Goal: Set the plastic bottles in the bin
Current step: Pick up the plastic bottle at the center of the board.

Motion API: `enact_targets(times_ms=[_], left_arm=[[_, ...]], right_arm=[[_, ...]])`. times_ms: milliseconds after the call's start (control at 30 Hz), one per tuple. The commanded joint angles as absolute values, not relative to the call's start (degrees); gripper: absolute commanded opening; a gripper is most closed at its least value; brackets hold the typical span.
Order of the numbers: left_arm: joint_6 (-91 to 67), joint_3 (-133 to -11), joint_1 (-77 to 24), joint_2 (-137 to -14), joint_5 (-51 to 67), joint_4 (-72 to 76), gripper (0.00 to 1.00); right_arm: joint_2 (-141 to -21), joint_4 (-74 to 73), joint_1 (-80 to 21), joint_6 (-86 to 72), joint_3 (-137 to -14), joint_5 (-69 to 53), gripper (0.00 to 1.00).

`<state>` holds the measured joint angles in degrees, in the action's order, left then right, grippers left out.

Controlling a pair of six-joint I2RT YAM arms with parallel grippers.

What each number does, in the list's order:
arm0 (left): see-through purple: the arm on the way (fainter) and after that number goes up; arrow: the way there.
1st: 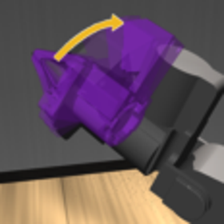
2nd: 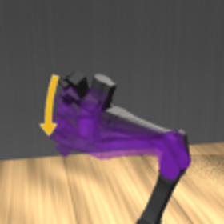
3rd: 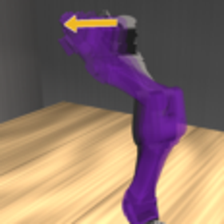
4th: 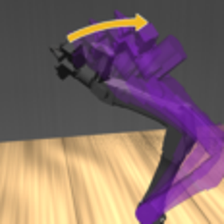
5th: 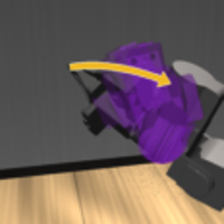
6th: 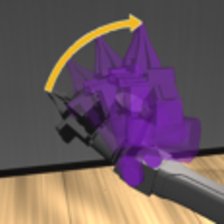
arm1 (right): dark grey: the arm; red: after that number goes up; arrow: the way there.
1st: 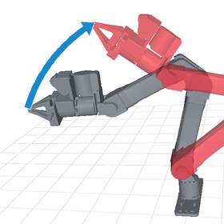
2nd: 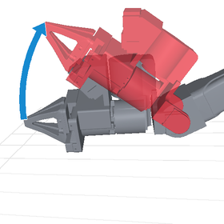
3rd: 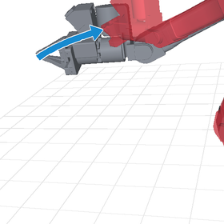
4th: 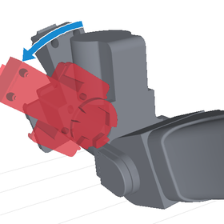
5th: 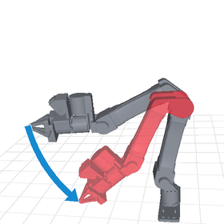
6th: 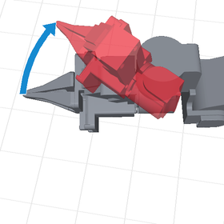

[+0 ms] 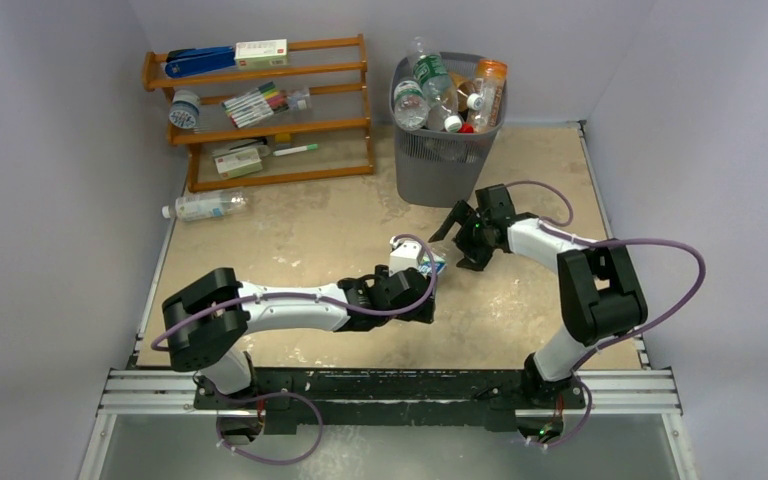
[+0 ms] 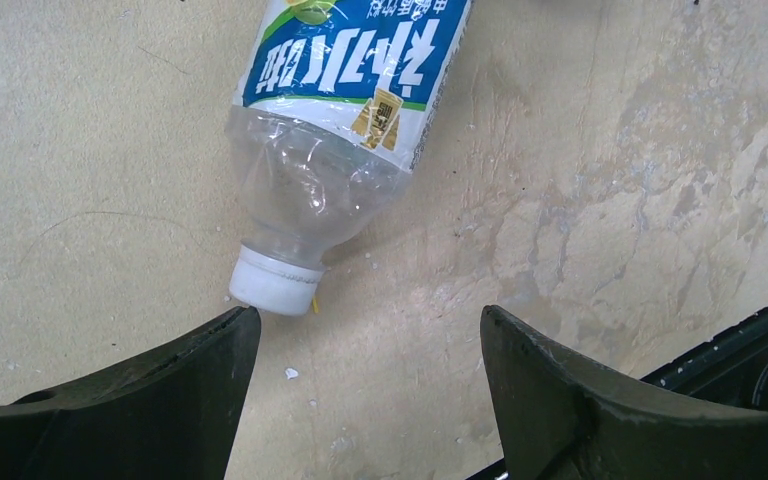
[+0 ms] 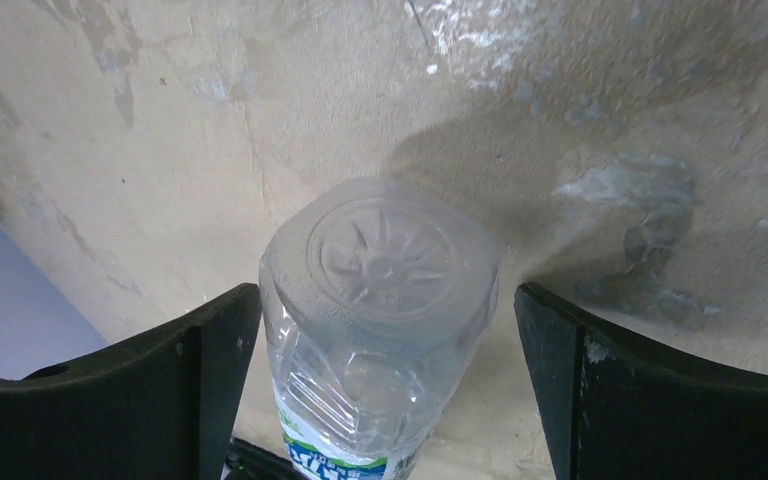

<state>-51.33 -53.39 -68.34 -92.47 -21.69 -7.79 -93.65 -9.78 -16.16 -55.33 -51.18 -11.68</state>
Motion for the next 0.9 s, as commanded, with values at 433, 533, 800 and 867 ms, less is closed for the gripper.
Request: enact_targets(times_ms=[433, 533, 800, 867], left_arm=[[-49.53, -57.06, -66.69, -79.2, -23.03, -15.95, 0.83], [-49.74, -55.28, -61.84, -73.76, -21.07, -18.15, 0.83], [-45.95, -54.96, -52.04, -66.68, -20.34, -24.49, 0.85], [-45.94, -54.95, -51.16, -66.93, -19.61, -24.14, 0.85]], right_arm=[[-89.19, -3.92, -16.08, -46.77, -46.08, -10.42, 0.6], [-85.42, -5.55, -16.04, -45.42, -46.49, -10.02, 0.47], [-72.63, -17.78, -16.08, -40.73, -59.43, -7.02, 0.37], [-70.83, -21.51, -16.08, -38.06, -66.75, -2.99, 0.37]])
